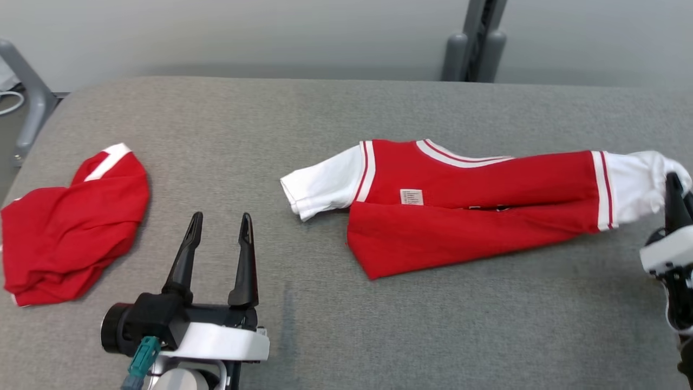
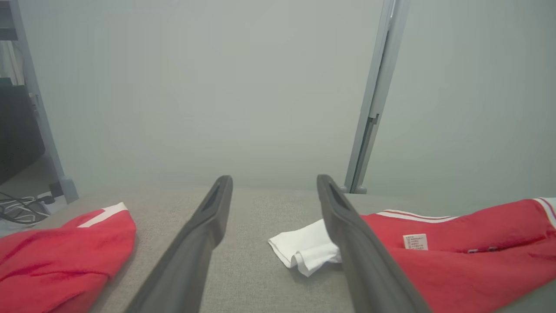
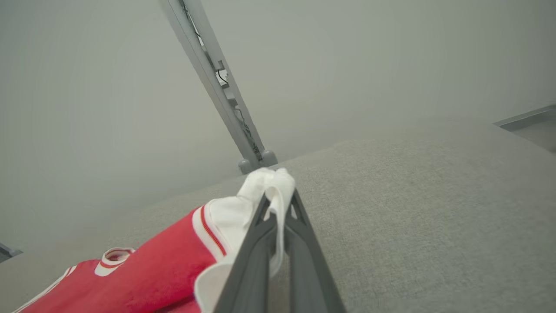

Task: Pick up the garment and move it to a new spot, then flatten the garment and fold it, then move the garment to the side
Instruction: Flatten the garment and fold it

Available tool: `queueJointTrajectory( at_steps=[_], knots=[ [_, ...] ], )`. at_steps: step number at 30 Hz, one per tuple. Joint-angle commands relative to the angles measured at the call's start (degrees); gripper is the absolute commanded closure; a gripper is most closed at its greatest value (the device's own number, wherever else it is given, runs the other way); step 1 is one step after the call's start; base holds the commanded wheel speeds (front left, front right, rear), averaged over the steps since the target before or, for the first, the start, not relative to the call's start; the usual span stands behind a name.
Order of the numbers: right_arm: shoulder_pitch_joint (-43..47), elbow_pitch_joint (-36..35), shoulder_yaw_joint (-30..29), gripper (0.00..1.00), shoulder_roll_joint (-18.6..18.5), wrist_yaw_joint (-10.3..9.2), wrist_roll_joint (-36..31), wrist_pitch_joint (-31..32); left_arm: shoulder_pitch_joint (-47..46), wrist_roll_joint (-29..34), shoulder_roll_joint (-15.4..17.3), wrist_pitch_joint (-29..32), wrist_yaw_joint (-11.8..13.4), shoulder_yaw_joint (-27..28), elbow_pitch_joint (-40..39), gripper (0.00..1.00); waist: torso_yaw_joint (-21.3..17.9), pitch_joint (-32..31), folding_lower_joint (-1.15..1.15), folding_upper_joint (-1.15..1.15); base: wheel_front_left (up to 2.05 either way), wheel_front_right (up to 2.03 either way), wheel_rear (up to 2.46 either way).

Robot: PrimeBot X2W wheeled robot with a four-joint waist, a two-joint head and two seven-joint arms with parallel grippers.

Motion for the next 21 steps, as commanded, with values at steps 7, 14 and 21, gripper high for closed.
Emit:
queueJointTrajectory(
  at_steps=[7,14,21],
  knots=[
    [3.77,4.22,-3.98,1.00,2.63,0.01,-2.32,-1.22,-2.47,0.95,0.13,-0.10,-0.77,0.02,0.22,0.00,-3.43,2.31,0.00,0.00,0.00,0.00,0.00],
    [4.24,4.13,-3.68,0.00,4.16,0.01,-6.81,-2.51,-3.00,0.82,0.15,-0.10,-0.56,0.45,0.45,0.00,-5.30,1.41,0.00,0.00,0.00,0.00,0.00],
    [6.34,-8.98,-0.26,0.00,3.94,0.01,-11.48,-4.14,-1.91,0.35,0.15,-0.10,-0.02,1.02,0.00,0.00,-6.37,-1.61,0.00,0.00,0.00,0.00,0.00]
  ],
)
